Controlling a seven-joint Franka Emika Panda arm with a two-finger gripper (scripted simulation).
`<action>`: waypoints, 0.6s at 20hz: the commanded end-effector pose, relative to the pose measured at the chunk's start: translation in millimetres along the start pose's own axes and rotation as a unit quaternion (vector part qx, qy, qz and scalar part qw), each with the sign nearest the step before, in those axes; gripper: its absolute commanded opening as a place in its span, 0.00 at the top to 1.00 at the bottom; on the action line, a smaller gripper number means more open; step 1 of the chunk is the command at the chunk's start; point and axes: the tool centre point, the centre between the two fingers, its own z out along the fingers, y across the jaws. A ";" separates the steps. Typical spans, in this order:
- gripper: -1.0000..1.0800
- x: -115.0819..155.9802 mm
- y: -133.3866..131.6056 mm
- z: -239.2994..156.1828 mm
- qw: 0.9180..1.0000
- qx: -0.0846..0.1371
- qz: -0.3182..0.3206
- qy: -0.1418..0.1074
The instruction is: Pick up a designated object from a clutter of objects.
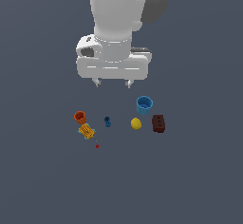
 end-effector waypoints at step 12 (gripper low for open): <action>0.04 -5.4 3.4 -2.4 1.000 0.001 -0.019 -0.001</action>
